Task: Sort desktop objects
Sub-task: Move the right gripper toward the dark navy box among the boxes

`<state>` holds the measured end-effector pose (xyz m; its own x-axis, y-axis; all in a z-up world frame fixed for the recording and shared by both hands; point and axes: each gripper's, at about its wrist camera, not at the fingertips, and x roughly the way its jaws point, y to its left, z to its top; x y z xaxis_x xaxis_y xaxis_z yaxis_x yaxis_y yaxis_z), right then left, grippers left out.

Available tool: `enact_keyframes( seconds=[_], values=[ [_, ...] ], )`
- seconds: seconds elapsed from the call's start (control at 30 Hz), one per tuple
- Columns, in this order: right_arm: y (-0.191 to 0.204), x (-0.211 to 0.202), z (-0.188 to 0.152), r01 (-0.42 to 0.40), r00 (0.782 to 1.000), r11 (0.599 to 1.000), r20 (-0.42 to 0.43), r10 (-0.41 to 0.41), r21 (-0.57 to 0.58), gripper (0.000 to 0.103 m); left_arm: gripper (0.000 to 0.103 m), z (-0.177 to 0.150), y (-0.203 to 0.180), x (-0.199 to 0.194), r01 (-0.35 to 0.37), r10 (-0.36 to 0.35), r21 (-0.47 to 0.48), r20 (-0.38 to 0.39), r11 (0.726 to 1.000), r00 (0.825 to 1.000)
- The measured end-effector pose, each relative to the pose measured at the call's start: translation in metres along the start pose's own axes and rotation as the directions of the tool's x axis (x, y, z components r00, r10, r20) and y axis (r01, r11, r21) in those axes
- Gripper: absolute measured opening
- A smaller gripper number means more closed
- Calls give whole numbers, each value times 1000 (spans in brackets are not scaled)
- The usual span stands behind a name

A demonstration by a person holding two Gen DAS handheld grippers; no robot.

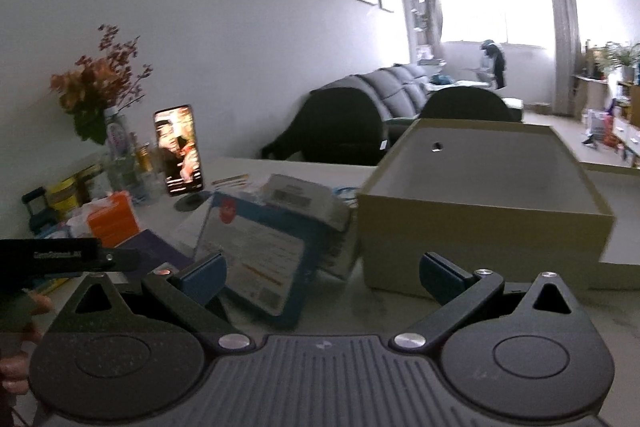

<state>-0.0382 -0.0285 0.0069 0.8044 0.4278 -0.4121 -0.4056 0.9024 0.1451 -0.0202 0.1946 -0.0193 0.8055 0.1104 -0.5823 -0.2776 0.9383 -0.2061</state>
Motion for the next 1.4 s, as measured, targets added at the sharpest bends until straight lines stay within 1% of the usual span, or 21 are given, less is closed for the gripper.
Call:
enact_keyframes(
  seconds=[0.17,0.3,0.5,0.67,0.77,0.87,0.97,1.1,1.2,1.3,1.4],
  values=[
    [15,19,1,-76,996,996,-38,74,-44,103,103,2,18,11,13,-17,-62,-66,998,998],
    [31,36,0,-146,987,985,-82,139,-95,103,103,1,32,14,32,-40,-112,-67,993,997],
    [50,60,-2,-237,965,964,-140,220,-122,103,103,1,44,15,62,-69,-168,-38,984,997],
    [64,83,-6,-268,953,950,-187,238,-161,103,103,4,45,15,84,-84,-174,5,981,996],
    [71,95,-9,-283,947,941,-211,243,-186,102,103,5,45,15,85,-85,-173,8,981,996],
    [75,101,-8,-310,938,934,-222,268,-179,102,103,6,46,17,83,-83,-179,6,980,997],
    [79,103,-8,-321,934,929,-224,278,-185,102,103,6,48,19,82,-83,-188,2,979,997],
    [83,105,-11,-345,923,919,-245,296,-188,102,103,5,50,21,81,-83,-199,-2,977,997],
    [86,109,-15,-350,919,915,-261,294,-202,99,103,4,51,22,82,-86,-209,-7,974,996],
    [89,110,-19,-362,914,907,-273,301,-214,93,103,4,52,23,86,-91,-217,-16,972,996],
    [92,108,-21,-377,908,899,-278,312,-223,84,103,4,51,23,88,-94,-219,-18,972,995]
  ],
)
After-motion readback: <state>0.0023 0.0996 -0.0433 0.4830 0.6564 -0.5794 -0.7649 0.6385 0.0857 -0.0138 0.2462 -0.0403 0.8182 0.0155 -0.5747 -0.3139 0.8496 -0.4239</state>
